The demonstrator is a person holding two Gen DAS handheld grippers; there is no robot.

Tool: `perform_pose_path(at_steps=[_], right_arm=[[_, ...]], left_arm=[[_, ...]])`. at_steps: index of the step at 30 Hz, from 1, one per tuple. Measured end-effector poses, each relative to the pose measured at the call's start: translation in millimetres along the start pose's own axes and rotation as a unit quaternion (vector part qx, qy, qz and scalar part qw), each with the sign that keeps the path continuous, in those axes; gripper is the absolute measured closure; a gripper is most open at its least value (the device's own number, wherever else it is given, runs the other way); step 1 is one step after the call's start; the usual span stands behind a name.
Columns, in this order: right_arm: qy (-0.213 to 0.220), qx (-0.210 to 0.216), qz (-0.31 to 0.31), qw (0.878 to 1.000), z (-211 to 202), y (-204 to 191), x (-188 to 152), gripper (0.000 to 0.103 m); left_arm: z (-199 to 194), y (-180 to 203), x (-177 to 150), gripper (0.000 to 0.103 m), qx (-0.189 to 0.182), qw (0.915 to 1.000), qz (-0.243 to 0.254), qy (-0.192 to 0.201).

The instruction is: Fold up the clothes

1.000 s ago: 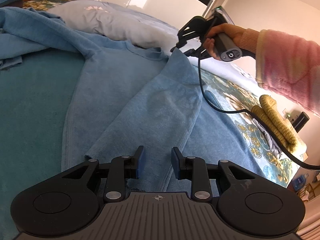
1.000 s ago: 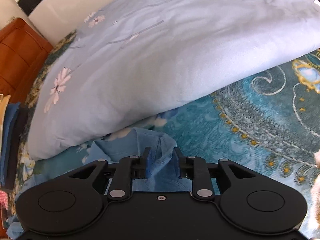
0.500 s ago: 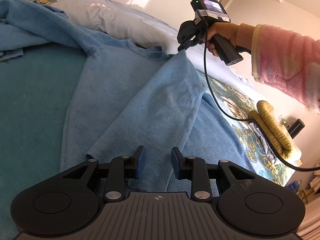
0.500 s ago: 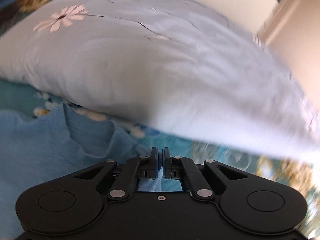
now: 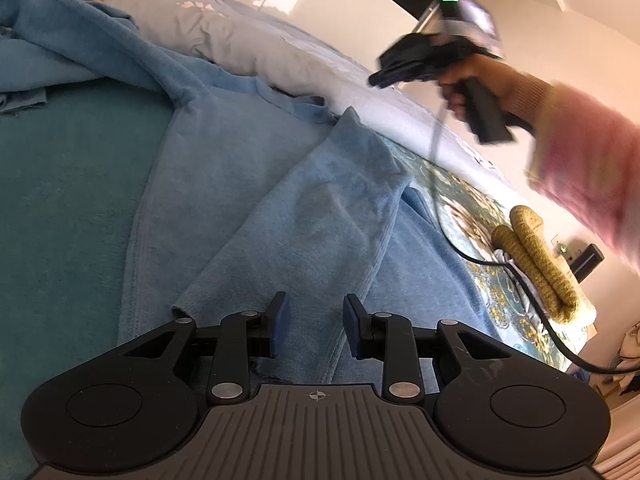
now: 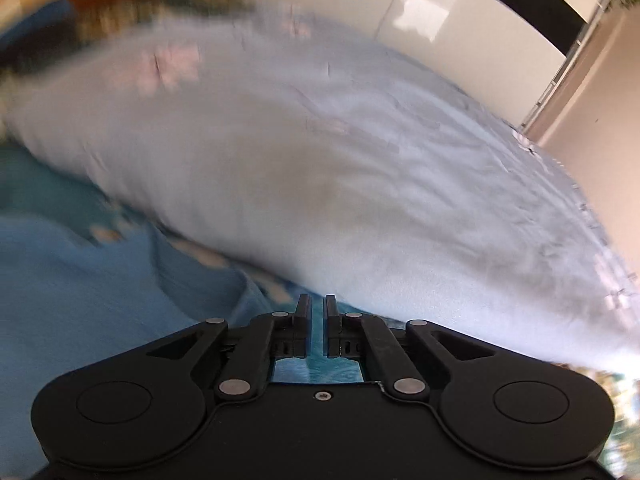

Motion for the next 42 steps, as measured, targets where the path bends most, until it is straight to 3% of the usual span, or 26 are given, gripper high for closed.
perform_pose_path(at_steps=[3, 4, 7, 11, 16, 17, 24, 27, 32, 37, 42], right_arm=[[0.02, 0.064, 0.068, 0.995, -45, 15, -11, 0.068], [0.022, 0.087, 0.094, 0.992, -57, 22, -20, 0.065], [-0.001, 0.133, 0.153, 0.979, -75, 44, -59, 0.065], [-0.043, 0.127, 0.209, 0.969, -72, 75, -109, 0.064], [-0.079, 0.165, 0.327, 0.927, -63, 97, -144, 0.064], [-0.081, 0.169, 0.335, 0.923, -62, 96, -149, 0.064], [-0.08, 0.158, 0.278, 0.944, -65, 78, -162, 0.065], [-0.078, 0.161, 0.271, 0.946, -55, 73, -158, 0.066], [-0.079, 0.156, 0.261, 0.949, -39, 66, -153, 0.068], [-0.059, 0.164, 0.256, 0.951, -41, 60, -149, 0.095], [-0.032, 0.13, 0.264, 0.955, -48, 72, -145, 0.098]], left_arm=[[0, 1, 0, 0.074, 0.0, 1.0, -0.001, 0.0], [0, 2, 0, 0.073, 0.001, 1.0, 0.001, -0.001], [1, 4, 1, 0.07, 0.002, 1.0, 0.006, -0.003], [2, 6, 2, 0.068, 0.006, 0.9999, 0.013, -0.006], [3, 9, 2, 0.068, 0.014, 0.9996, 0.023, -0.011], [3, 10, 2, 0.068, 0.015, 0.9995, 0.025, -0.013], [6, 16, 3, 0.06, 0.023, 0.9987, 0.042, -0.019], [7, 20, 4, 0.051, 0.023, 0.9981, 0.052, -0.021], [8, 22, 4, 0.05, 0.025, 0.9976, 0.06, -0.023], [9, 21, 4, 0.05, 0.022, 0.9978, 0.058, -0.023], [7, 22, 4, 0.05, 0.02, 0.998, 0.056, -0.022]])
Point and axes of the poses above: each gripper's, at about its wrist camera, not at the fingertips, and z roughly the way its jaws point, y to its right, x to its top, the point moved 9 cm from there along z, roughly the way its jaws point, and after that the axes turned 15 degrees about z, right-handed, at the moved point
